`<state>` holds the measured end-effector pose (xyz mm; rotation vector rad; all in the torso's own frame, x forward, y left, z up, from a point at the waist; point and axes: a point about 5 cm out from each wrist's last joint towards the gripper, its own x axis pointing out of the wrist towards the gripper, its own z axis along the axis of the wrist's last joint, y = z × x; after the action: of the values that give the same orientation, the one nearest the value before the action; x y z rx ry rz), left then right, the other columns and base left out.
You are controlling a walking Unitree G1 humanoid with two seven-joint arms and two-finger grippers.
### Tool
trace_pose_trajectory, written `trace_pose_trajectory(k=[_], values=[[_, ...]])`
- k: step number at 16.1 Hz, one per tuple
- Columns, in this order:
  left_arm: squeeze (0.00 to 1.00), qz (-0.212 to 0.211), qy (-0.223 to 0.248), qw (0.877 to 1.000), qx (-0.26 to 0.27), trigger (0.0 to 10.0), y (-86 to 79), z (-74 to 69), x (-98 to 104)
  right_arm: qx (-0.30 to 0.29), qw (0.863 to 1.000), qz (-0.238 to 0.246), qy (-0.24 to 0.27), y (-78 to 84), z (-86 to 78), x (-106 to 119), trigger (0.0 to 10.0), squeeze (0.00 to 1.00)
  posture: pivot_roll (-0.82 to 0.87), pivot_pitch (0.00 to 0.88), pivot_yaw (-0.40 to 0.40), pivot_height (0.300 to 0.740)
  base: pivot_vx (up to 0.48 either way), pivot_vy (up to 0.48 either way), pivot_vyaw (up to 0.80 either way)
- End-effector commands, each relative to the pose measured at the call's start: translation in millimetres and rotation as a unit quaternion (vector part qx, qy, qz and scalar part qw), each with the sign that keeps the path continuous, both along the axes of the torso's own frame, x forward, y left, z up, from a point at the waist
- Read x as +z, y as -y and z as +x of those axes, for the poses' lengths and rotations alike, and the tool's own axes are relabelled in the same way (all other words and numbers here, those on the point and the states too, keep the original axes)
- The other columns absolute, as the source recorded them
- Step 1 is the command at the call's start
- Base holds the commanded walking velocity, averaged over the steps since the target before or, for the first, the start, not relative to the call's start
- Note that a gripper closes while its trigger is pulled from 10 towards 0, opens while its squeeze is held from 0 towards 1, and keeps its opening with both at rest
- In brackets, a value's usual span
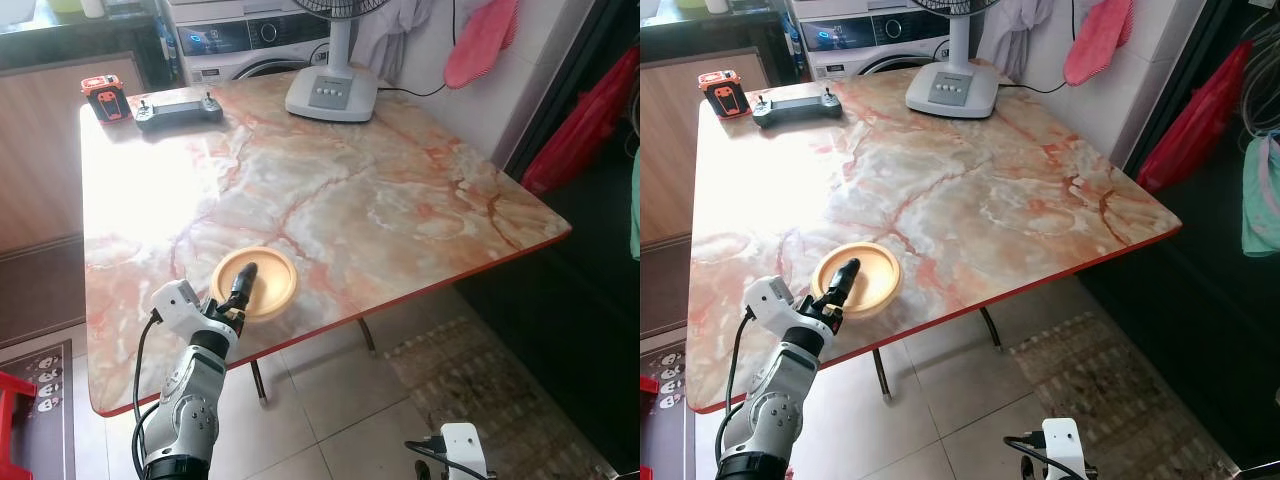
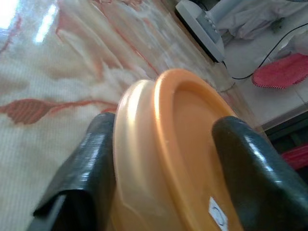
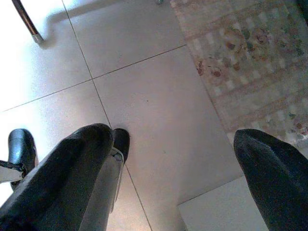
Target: Restocking fridge
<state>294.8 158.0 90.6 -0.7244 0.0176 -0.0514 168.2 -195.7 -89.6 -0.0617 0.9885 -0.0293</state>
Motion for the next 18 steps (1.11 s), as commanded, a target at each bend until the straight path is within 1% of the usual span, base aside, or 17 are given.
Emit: trace_pose_trajectory(k=[1, 7, 14, 16, 17, 18], values=[[0.0, 0.003, -0.006, 1.0, -0.001, 0.0, 1.6, 1.1, -3, 0.0, 1.0, -0.003, -0.002, 1.9, -0.7, 0, 10.0, 0.0, 0.01, 0.073, -0.056, 0.74, 0.0, 0.0, 0.0], [0.0, -0.01, 0.005, 1.0, 0.015, 0.0, -1.2, 1.1, -1, 0.008, 1.0, -0.004, -0.002, 1.7, -0.2, 0, 10.0, 0.0, 0.01, 0.073, -0.057, 0.74, 0.0, 0.0, 0.0], [0.0, -0.014, 0.012, 1.0, 0.024, 0.0, -2.7, 1.7, 1, 0.011, 1.0, -0.005, -0.002, 1.9, -0.3, 0, 10.0, 0.0, 0.02, 0.07, -0.059, 0.74, 0.0, 0.0, 0.0], [0.0, -0.02, 0.019, 0.999, 0.029, 0.0, -3.7, 2.3, 4, 0.012, 1.0, -0.006, -0.003, 2.0, -0.6, 0, 10.0, 0.0, 0.02, 0.067, -0.06, 0.74, 0.0, 0.0, 0.0], [0.0, -0.017, 0.024, 0.999, 0.032, 0.0, -4.2, 3.1, 8, 0.012, 1.0, -0.006, -0.003, 2.0, -0.6, 0, 10.0, 0.0, 0.02, 0.066, -0.06, 0.74, 0.0, 0.0, 0.0], [0.0, -0.017, 0.033, 0.999, 0.034, 4.7, -4.4, 4.2, 14, 0.013, 1.0, -0.006, -0.003, 2.0, -0.8, 0, 10.0, 0.0, 0.02, 0.064, -0.058, 0.74, 0.0, 0.0, 0.0]])
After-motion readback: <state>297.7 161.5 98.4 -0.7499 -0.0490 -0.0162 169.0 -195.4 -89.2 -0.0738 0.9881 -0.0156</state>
